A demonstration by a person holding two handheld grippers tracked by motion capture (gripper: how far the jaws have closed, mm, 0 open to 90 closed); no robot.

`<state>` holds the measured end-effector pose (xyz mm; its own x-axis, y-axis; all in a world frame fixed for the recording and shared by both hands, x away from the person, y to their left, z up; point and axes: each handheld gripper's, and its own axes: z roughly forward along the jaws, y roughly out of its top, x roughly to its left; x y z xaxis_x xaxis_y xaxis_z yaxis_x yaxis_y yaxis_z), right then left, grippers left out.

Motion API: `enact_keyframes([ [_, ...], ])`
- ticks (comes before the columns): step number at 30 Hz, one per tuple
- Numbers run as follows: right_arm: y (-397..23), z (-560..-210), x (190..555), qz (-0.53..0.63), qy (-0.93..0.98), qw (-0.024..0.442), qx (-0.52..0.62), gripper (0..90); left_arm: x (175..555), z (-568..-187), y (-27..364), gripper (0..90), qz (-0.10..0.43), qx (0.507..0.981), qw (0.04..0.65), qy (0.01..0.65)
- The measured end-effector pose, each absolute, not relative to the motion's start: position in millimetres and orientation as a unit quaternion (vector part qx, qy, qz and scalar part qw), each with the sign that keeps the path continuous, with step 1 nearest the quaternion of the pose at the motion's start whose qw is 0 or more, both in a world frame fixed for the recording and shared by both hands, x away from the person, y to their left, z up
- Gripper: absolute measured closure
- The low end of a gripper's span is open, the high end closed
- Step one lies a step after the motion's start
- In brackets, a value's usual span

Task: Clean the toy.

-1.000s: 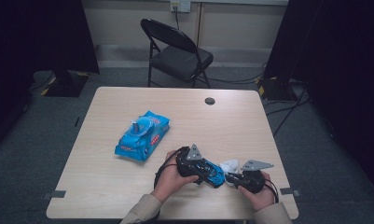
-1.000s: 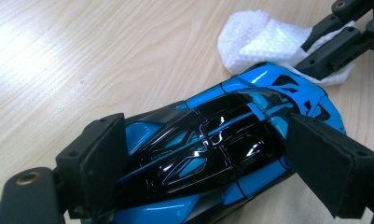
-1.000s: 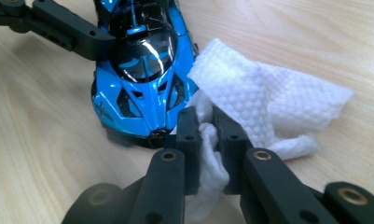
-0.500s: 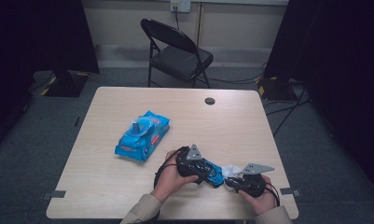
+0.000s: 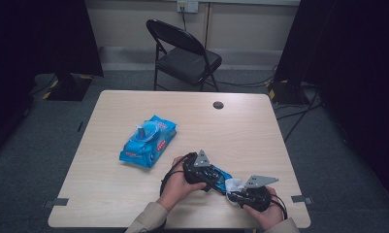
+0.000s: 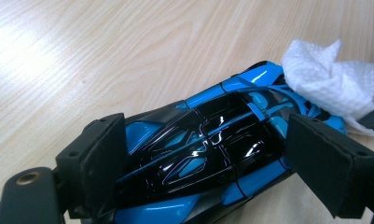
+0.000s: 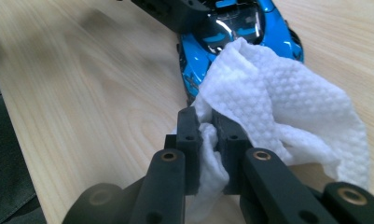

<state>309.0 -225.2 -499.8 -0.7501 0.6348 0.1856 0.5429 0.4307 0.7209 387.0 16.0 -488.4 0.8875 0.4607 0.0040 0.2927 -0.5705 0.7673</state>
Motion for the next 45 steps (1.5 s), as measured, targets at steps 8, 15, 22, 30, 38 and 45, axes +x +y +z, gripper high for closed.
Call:
enact_keyframes([
  [8,-214.4,-500.3,306.7,0.407,0.851,0.047,0.329,82.8,386.6,-488.3,15.5,13.4,0.101,0.881,0.410,0.215],
  [15,-200.2,-500.6,304.4,0.410,0.857,0.043,0.309,82.7,386.6,-488.2,15.3,13.5,0.101,0.881,0.410,0.215],
  [22,-191.2,-497.4,305.4,0.418,0.859,0.035,0.293,82.6,386.7,-488.2,15.5,13.5,0.101,0.880,0.410,0.215],
  [30,-205.3,-474.9,309.9,0.472,0.823,0.045,0.313,82.6,386.2,-489.2,15.8,13.6,0.102,0.877,0.416,0.216],
  [38,-222.1,-460.9,325.6,0.499,0.793,0.093,0.337,82.5,386.3,-489.2,16.1,13.7,0.102,0.878,0.416,0.213],
  [45,-241.5,-474.2,343.2,0.506,0.769,0.106,0.377,82.1,386.4,-488.6,15.7,13.7,0.102,0.880,0.412,0.213],
])
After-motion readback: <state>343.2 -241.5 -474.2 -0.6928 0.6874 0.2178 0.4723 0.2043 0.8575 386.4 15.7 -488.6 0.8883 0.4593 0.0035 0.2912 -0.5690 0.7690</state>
